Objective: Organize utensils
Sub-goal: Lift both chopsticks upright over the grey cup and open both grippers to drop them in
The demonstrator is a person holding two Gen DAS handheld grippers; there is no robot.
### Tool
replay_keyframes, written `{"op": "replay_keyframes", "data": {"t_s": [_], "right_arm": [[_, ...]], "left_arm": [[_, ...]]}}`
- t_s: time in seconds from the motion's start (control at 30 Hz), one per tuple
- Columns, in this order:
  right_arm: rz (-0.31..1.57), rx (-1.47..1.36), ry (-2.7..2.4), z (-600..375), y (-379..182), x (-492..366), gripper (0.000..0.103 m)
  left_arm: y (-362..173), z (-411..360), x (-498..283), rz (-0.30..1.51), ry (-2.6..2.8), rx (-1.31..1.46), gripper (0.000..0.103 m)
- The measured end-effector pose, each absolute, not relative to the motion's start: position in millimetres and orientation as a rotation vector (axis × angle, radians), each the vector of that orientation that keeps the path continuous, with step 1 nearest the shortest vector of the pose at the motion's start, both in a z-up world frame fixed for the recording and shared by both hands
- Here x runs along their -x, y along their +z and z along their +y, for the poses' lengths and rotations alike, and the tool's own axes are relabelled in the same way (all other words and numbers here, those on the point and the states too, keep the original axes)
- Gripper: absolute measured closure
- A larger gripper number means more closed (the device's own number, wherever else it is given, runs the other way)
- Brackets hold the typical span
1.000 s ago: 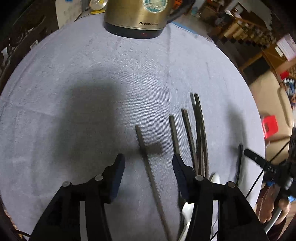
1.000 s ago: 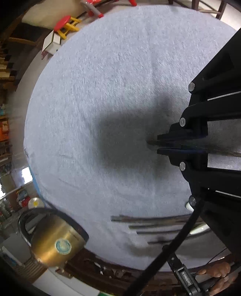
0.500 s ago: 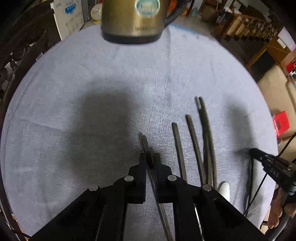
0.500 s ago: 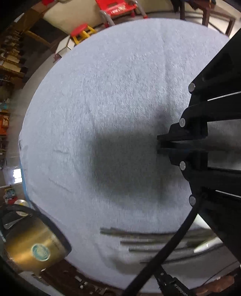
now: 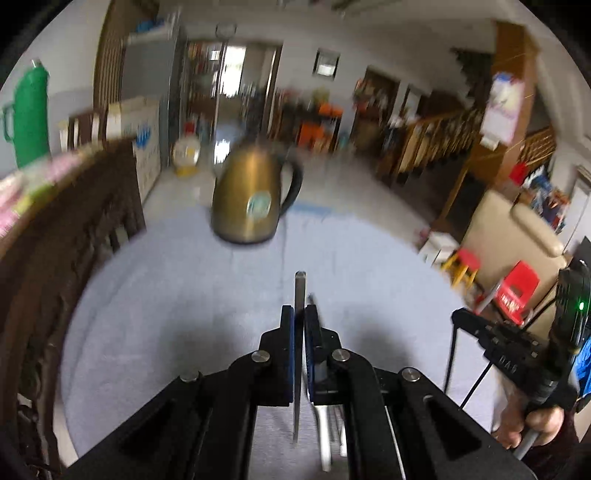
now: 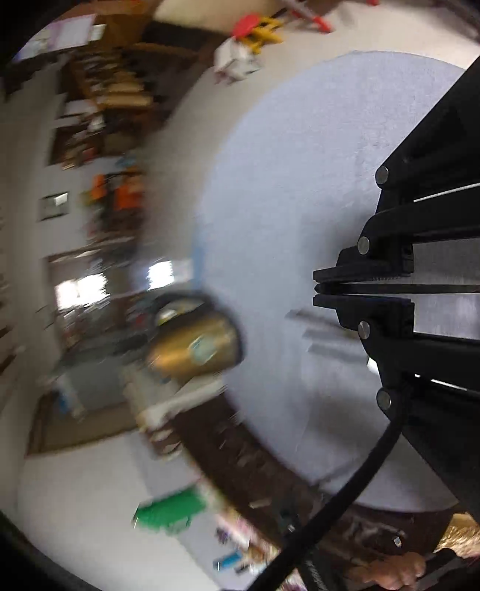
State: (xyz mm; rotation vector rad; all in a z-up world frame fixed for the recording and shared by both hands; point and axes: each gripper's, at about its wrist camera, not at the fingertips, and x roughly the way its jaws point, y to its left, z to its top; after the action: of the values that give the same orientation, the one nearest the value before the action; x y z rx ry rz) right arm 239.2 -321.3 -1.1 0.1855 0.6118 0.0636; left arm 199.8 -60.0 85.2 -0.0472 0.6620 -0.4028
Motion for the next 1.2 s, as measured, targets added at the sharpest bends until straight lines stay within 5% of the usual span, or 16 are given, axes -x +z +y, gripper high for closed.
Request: {"op": "replay_keyframes", "data": {"t_s": [0.33,0.6,1.2], "right_arm": [[0.269,-0.188,0.116,-285,68,-137,0.096],[0.127,-0.223,0.165,-264,105,-82,0.096],[0.317,-0.259,0.164,-245,48,-85,0.096]], "left_arm": [[155,-37,-105,0.442,-0.475,0.129,0.098],[149,-38,-75,0.416,-0.519,0.172,0.098],[88,-38,-72,0.594,-0.432,0.164,0.098]]}}
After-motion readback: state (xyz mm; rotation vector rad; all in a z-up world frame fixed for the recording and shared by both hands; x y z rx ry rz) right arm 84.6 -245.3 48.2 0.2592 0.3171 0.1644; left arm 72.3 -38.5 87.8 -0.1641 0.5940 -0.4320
